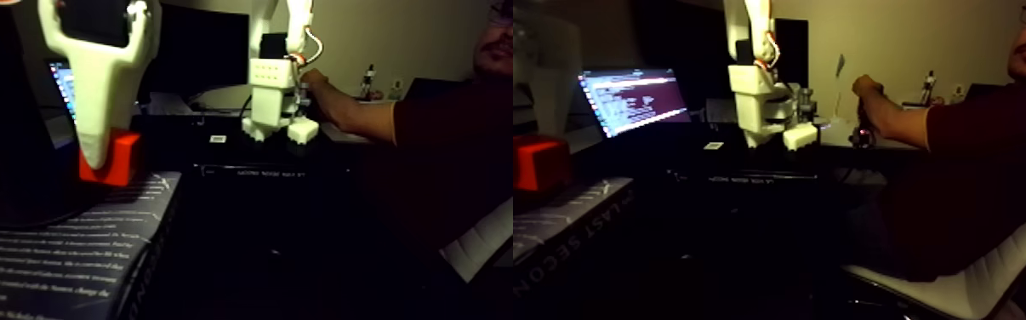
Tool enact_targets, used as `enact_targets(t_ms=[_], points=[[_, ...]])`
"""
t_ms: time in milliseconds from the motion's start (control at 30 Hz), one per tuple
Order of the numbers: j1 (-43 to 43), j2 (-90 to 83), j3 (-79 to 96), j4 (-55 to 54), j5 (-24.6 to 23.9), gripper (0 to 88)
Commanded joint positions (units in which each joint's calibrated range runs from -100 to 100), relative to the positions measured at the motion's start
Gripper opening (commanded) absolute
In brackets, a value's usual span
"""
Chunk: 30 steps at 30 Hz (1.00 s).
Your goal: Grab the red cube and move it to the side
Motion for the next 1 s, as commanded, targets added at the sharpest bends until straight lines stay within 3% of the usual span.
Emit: enact_targets(t_ms=[0,667,967], points=[[0.19,-0.04,-1.23,1.61,0.51,2.7],[0.44,4.24,-2.77,3.13,0.62,2.8],[-0.14,4.49,-2.68,2.03,-0.19,7.7]])
